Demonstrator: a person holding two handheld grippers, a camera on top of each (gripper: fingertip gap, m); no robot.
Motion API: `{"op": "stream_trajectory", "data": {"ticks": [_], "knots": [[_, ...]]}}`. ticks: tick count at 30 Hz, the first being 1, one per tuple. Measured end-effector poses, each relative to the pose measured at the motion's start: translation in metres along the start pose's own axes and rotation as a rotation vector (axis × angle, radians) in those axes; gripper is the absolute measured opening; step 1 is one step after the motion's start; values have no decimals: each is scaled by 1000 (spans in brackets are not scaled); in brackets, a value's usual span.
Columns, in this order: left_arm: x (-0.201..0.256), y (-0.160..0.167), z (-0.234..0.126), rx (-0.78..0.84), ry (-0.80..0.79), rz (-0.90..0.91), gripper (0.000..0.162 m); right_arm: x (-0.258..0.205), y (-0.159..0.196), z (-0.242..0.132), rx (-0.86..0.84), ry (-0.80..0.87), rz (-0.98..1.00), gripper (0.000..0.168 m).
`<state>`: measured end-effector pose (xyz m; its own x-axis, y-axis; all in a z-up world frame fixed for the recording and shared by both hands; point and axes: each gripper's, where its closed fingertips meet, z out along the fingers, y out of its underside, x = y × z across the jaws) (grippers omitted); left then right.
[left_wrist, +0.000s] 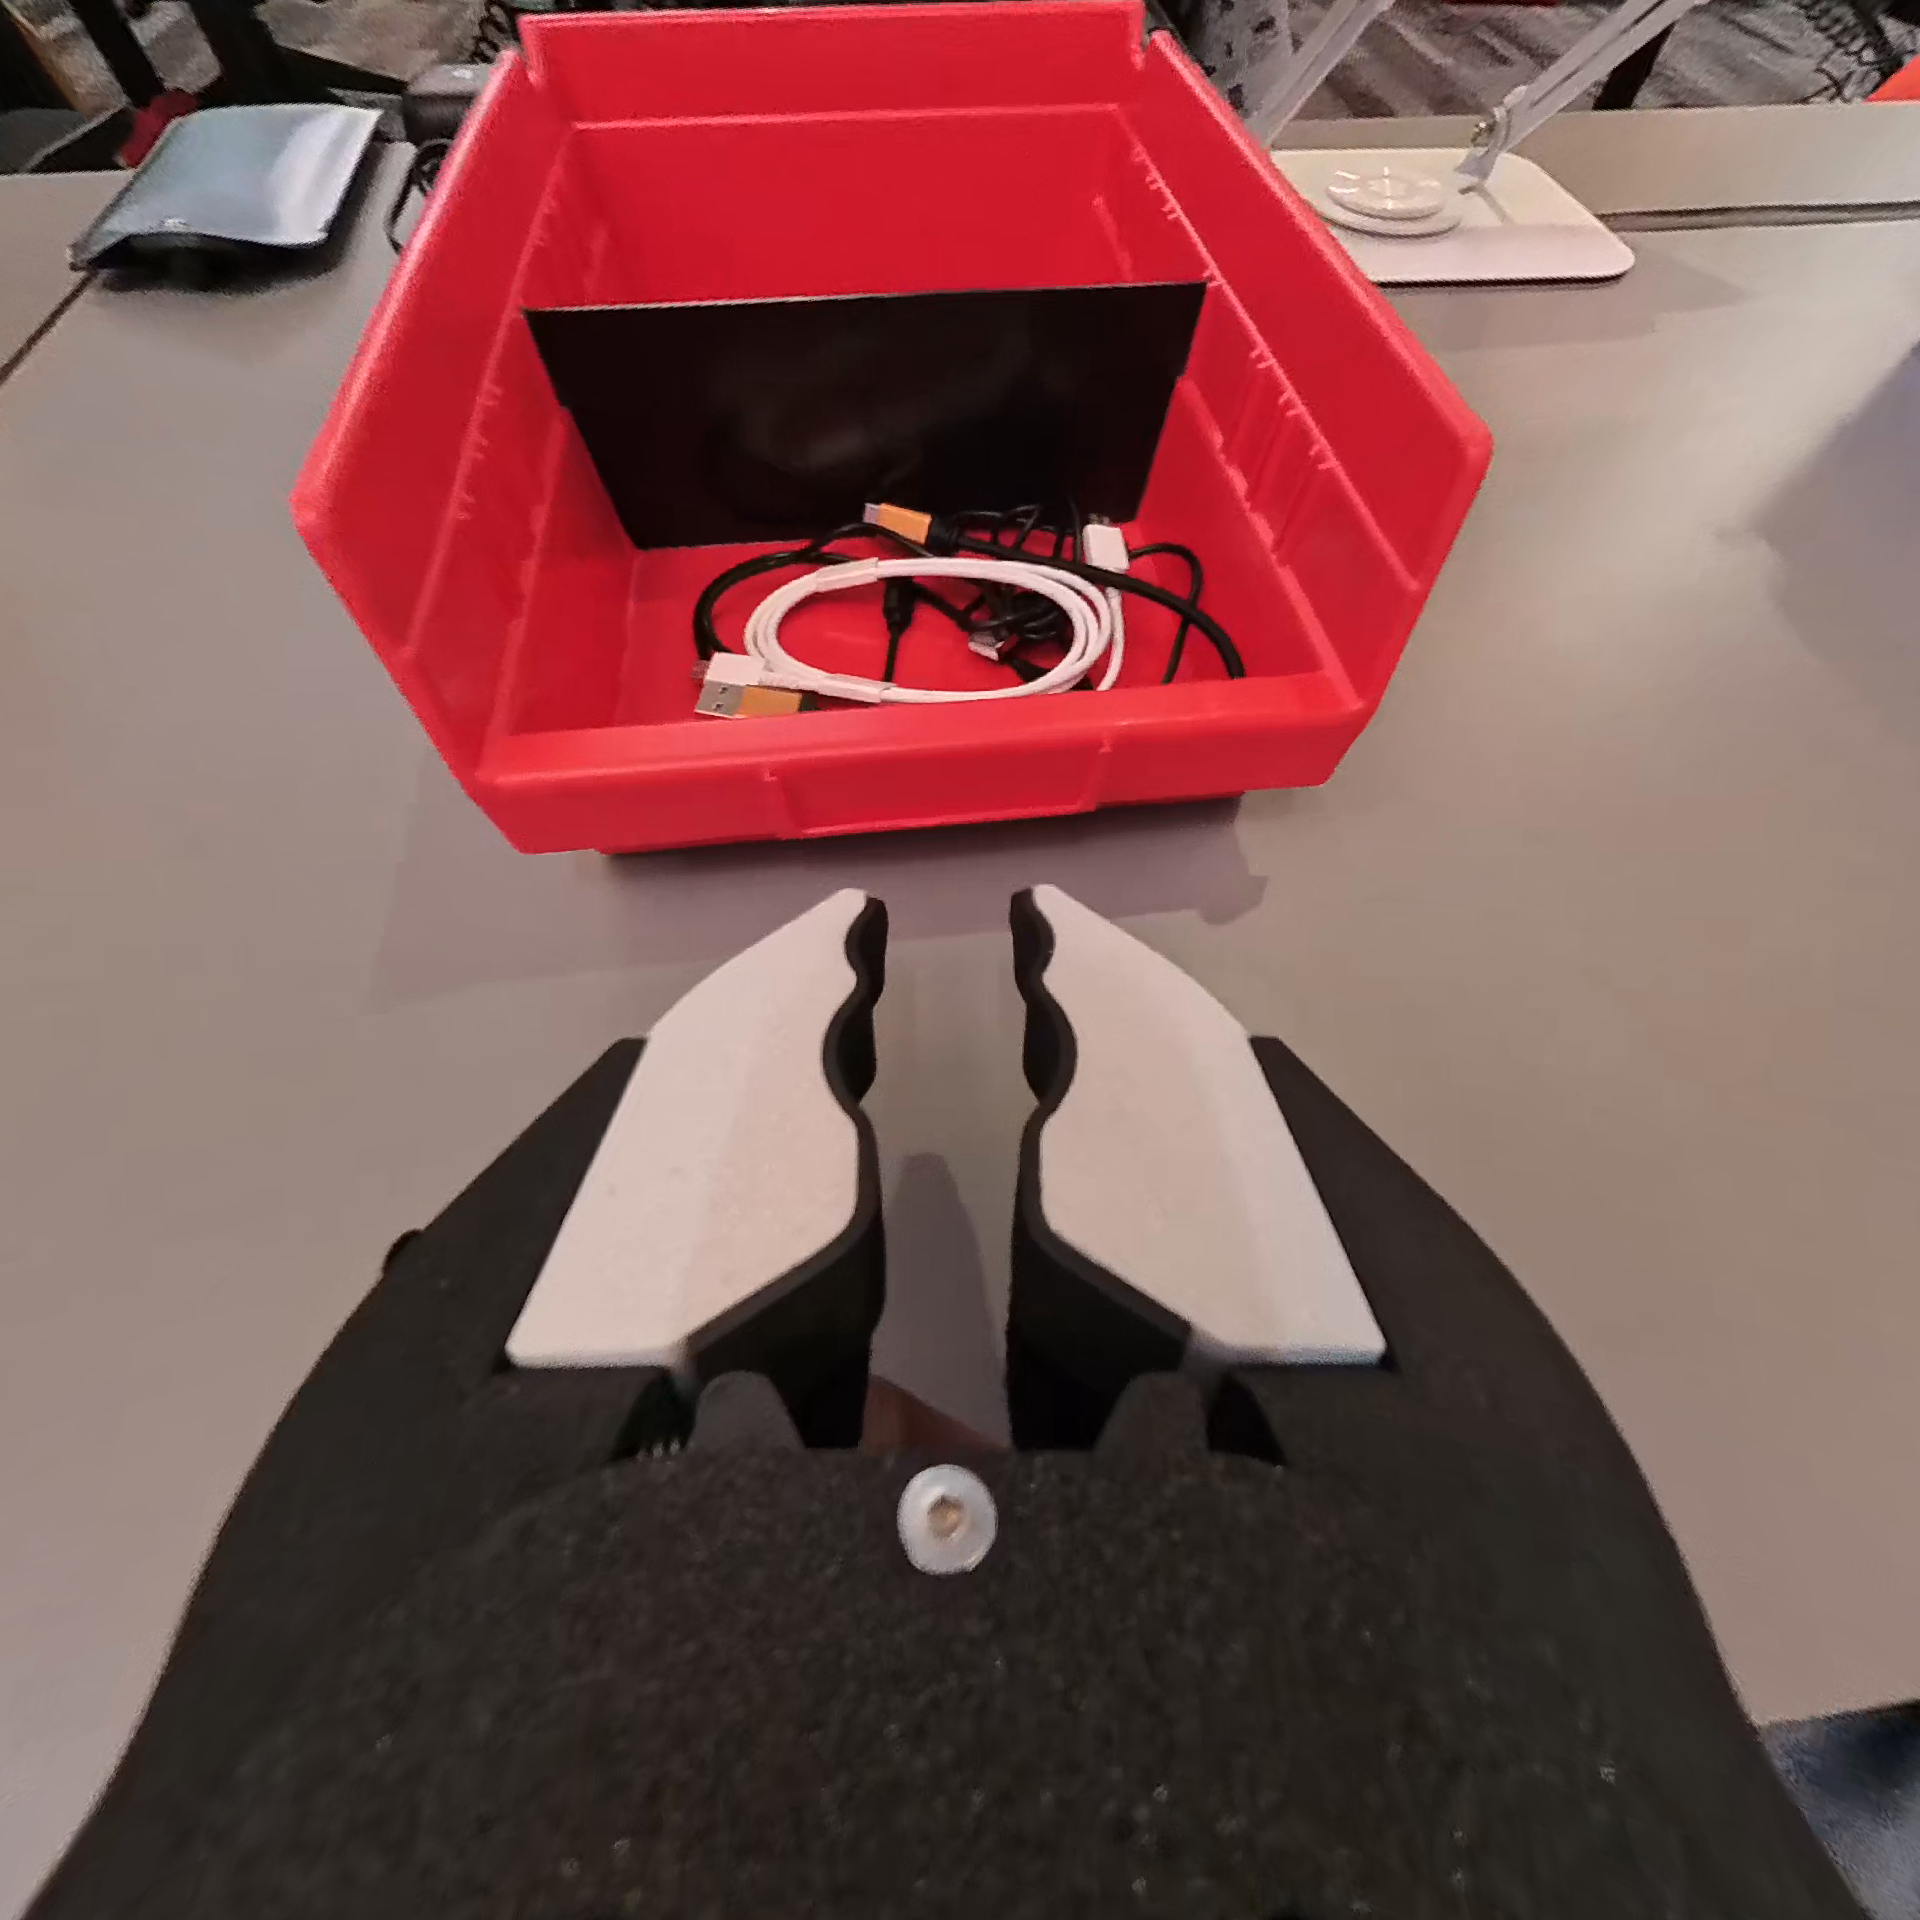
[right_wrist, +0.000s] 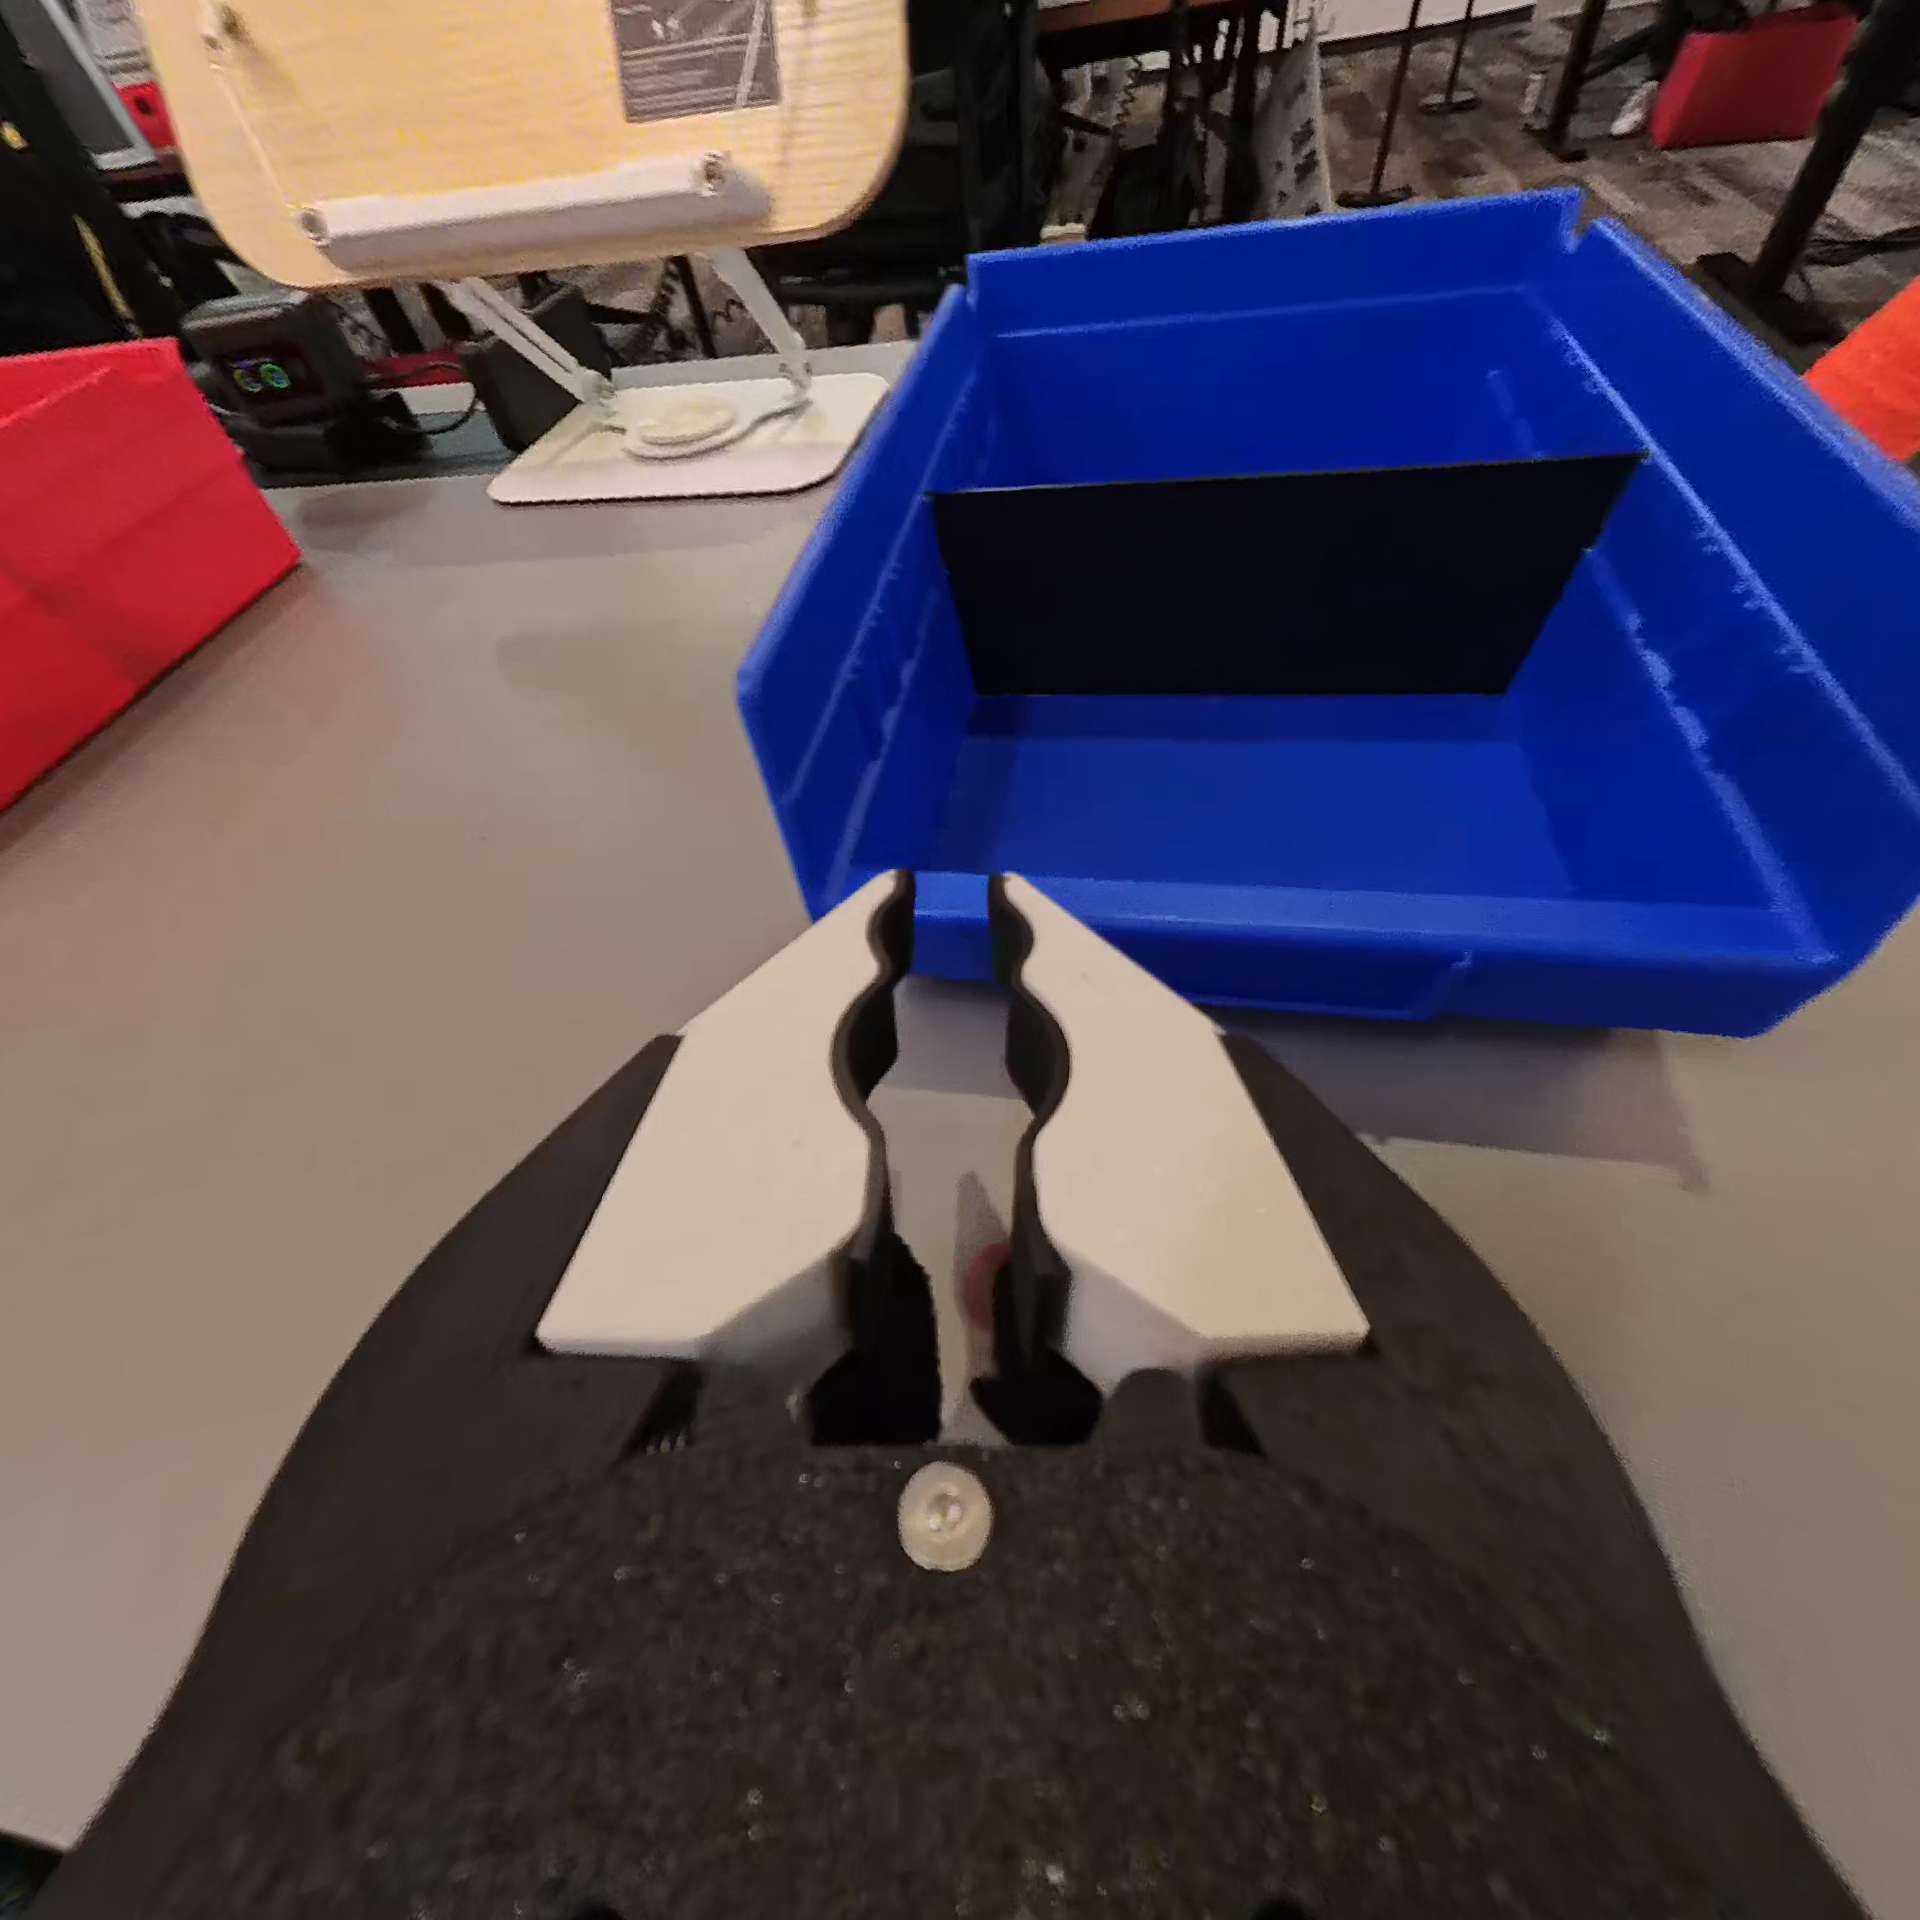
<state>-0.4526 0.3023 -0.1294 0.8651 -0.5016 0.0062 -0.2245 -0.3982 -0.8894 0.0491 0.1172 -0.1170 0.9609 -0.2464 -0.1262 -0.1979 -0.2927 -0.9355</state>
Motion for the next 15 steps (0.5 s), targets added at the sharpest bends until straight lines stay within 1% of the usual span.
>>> {"op": "stream_trajectory", "data": {"ticks": [6, 11, 13, 15], "knots": [[12, -1, 8, 13, 76, 23, 24, -33, 12, 8, -41, -96, -38, 13], [24, 1, 14, -18, 175, -41, 25, -56, 16, 16, -59, -187, -43, 20], [35, -5, 9, -36, 246, -109, 25, -68, 15, 21, -63, -244, -9, 24], [54, -17, 2, -57, 363, -134, 26, -74, 15, 26, -76, -285, 51, 30]]}}
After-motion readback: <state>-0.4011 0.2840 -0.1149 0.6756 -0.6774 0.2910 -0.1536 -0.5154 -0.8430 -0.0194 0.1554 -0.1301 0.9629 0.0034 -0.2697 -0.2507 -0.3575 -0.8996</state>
